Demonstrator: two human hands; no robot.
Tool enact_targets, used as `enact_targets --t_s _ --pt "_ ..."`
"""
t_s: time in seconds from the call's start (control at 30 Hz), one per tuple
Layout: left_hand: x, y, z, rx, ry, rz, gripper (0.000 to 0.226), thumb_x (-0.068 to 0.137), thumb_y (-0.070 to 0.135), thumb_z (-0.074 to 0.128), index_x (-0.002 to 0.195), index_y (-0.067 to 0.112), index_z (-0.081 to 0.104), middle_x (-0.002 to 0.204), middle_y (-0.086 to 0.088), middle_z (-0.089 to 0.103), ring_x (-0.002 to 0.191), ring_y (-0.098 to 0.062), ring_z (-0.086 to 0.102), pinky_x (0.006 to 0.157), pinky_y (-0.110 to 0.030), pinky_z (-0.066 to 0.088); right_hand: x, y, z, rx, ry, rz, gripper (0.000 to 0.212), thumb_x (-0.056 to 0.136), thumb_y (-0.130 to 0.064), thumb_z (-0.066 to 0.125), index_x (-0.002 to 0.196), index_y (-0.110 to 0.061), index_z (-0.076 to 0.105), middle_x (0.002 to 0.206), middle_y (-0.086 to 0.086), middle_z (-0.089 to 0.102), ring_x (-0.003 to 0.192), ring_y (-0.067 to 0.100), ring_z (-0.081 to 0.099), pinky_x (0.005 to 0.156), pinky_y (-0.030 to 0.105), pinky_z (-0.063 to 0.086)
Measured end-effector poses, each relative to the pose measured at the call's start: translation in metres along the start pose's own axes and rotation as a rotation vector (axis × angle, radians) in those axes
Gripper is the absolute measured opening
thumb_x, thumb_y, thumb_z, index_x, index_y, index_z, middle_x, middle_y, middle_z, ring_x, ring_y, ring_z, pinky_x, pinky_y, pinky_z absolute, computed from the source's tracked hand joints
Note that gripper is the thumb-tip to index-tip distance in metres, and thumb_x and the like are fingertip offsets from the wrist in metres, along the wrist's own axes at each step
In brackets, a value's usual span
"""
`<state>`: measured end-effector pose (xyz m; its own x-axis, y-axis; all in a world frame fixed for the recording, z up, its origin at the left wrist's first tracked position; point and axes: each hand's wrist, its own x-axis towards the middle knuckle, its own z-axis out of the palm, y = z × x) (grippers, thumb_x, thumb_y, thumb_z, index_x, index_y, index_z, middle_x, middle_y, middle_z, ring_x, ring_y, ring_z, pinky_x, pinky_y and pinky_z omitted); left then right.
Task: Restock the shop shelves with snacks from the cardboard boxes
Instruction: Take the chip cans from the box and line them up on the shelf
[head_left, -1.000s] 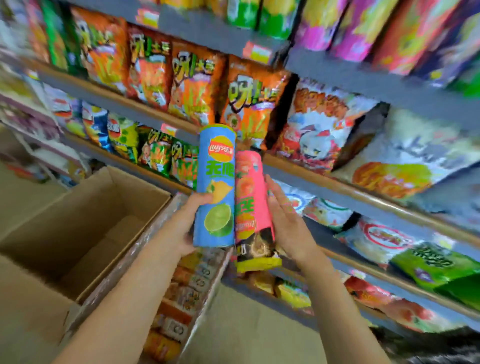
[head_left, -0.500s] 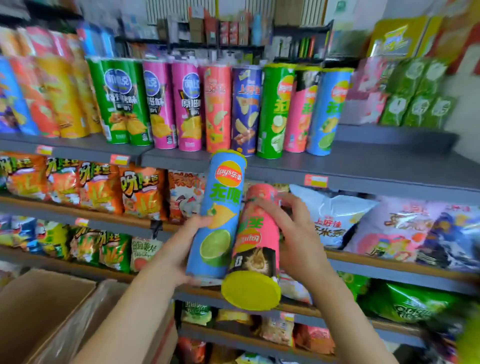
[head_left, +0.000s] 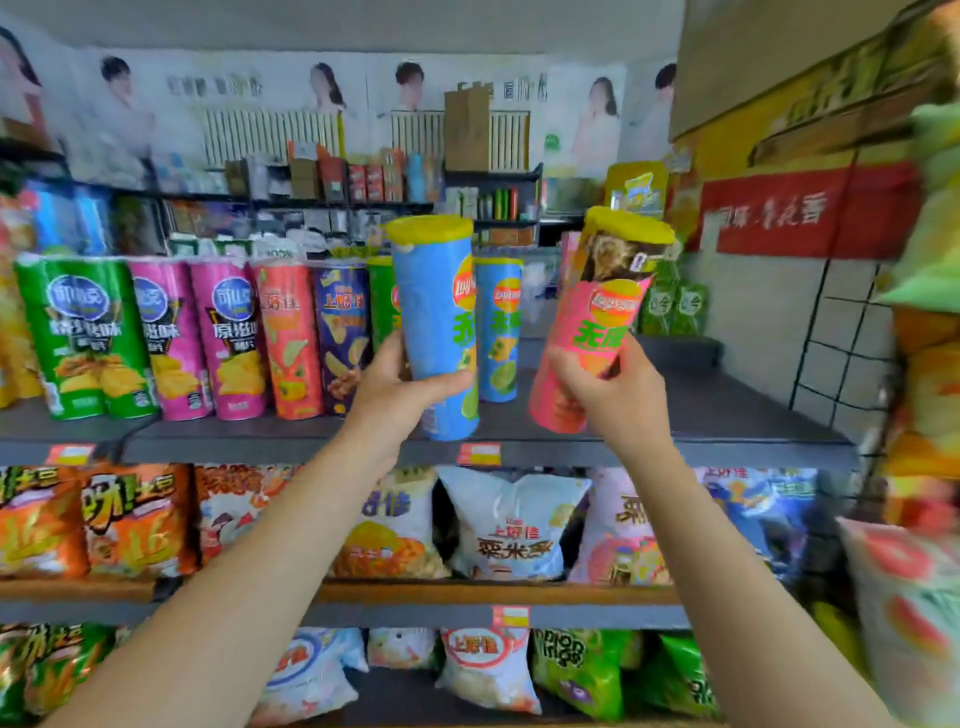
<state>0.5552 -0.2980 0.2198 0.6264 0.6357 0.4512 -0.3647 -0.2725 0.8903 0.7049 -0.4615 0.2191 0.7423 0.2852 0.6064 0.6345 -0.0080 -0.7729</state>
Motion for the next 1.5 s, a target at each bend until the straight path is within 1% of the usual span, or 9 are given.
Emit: enact_targets --t_s 0.27,0.37,0.53,0.67,0.73,0.87,1.07,1.3,1.5 --pt "0.07 -0.064 0.05 0.224 0.077 -0.032 0.077 0.043 0.044 0.087 0.114 0.027 0.063 0.108 0.003 0.074 0.098 -0.018 0.071 0.089 -0.047 0.057 0.047 0.051 0.011 -0.196 -0.083 0.199 0.055 0.071 -0.064 0.075 0.1 -0.019 0.061 0.099 0.004 0.072 0.097 0.027 0.067 0.086 0.043 0.054" --pt "0.076 -0.078 0.064 0.321 0.102 -0.044 0.077 0.051 0.057 0.08 0.117 0.022 0.06 0.11 0.0 0.072 0.099 -0.022 0.069 0.087 -0.046 0.056 0.046 0.059 0.018 -0.192 -0.109 0.212 0.055 0.076 -0.062 0.073 0.099 -0.016 0.056 0.094 0.004 0.069 0.093 0.027 0.066 0.081 0.04 0.053" --pt "0.077 -0.072 0.065 0.564 0.023 -0.048 0.043 0.087 0.027 0.075 0.124 0.013 0.058 0.107 -0.002 0.066 0.093 -0.018 0.061 0.073 -0.026 0.044 0.042 0.056 0.024 -0.208 -0.239 0.14 0.056 0.078 -0.048 0.079 0.112 -0.013 0.053 0.101 0.0 0.064 0.093 0.021 0.062 0.075 0.03 0.044" --pt "0.072 -0.072 0.034 0.971 -0.154 0.01 0.037 0.089 0.017 0.064 0.125 0.009 0.058 0.114 -0.014 0.064 0.106 -0.031 0.063 0.088 -0.04 0.05 0.031 0.047 0.037 -0.186 -0.382 0.095 0.06 0.076 -0.037 0.083 0.122 -0.014 0.051 0.113 0.0 0.065 0.101 0.02 0.063 0.084 0.034 0.05" --pt "0.058 -0.073 0.011 1.073 -0.083 0.052 0.036 0.092 0.016 0.06 0.128 0.014 0.061 0.121 -0.011 0.06 0.112 -0.03 0.059 0.092 -0.038 0.049 0.022 0.04 0.05 -0.158 -0.432 0.04 0.06 0.075 -0.035 0.085 0.122 -0.016 0.051 0.114 0.0 0.066 0.101 0.019 0.063 0.086 0.035 0.052" --pt "0.037 -0.075 -0.023 0.807 0.07 -0.008 0.03 0.094 0.007 0.056 0.119 0.017 0.069 0.112 0.0 0.067 0.107 -0.02 0.062 0.084 -0.027 0.044 0.006 0.023 0.084 -0.119 -0.483 -0.063 0.052 0.074 -0.026 0.086 0.114 -0.016 0.055 0.1 -0.008 0.064 0.081 0.001 0.058 0.065 0.008 0.044" --pt "0.03 -0.061 -0.028 0.231 0.04 -0.131 0.041 0.091 -0.002 0.05 0.124 0.019 0.065 0.11 0.006 0.07 0.101 -0.01 0.065 0.079 -0.018 0.051 0.0 0.009 0.127 -0.194 -0.413 -0.051 0.051 0.074 -0.046 0.078 0.107 -0.014 0.056 0.099 0.003 0.066 0.092 0.021 0.065 0.075 0.036 0.053" --pt "0.031 -0.069 -0.022 0.471 0.066 -0.03 0.043 0.087 0.035 0.074 0.123 0.031 0.05 0.104 0.007 0.064 0.09 -0.011 0.065 0.078 -0.025 0.052 0.008 0.022 0.121 -0.537 -0.283 -0.143 0.047 0.087 -0.057 0.064 0.1 -0.013 0.062 0.1 0.008 0.061 0.087 0.031 0.063 0.068 0.04 0.053" --pt "0.038 -0.082 -0.01 0.696 0.199 0.077 0.037 0.08 0.031 0.08 0.1 0.025 0.048 0.095 0.005 0.058 0.079 -0.014 0.059 0.07 -0.033 0.05 0.004 0.047 0.111 -0.594 -0.16 -0.328 0.033 0.089 -0.026 0.067 0.121 -0.021 0.067 0.11 0.016 0.046 0.099 0.038 0.052 0.063 0.039 0.048"
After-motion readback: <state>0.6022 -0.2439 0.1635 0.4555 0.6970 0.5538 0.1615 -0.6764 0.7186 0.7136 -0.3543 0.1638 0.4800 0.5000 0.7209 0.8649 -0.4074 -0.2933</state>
